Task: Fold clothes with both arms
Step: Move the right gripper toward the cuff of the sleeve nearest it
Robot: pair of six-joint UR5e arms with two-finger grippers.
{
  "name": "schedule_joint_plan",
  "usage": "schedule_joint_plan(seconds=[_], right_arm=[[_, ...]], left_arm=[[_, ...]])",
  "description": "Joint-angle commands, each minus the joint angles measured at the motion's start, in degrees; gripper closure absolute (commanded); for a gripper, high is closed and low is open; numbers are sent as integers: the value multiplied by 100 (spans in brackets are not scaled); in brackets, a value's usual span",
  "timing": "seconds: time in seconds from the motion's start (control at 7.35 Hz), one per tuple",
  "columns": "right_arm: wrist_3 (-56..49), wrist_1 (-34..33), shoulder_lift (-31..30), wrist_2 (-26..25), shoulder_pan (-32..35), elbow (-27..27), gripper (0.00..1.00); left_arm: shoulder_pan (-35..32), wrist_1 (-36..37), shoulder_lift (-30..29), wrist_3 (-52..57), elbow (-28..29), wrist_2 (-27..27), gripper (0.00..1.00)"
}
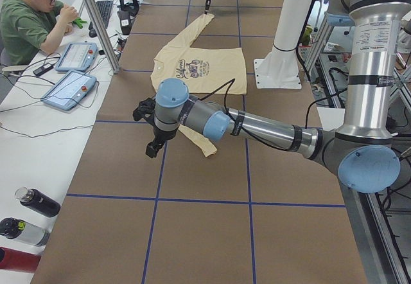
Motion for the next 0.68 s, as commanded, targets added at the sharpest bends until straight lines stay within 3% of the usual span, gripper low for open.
schedule_joint_plan(seconds=[0.0,0.27,0.54], right_arm=[[-1,6,-37,0,0,4,58],[-1,6,-81,-18,0,4,59],[-1,-3,-81,-18,0,4,68]], left_arm=[[0,7,9,0,-4,0,0],[0,-2,9,0,-4,0,0],[0,-2,9,0,-4,0,0]])
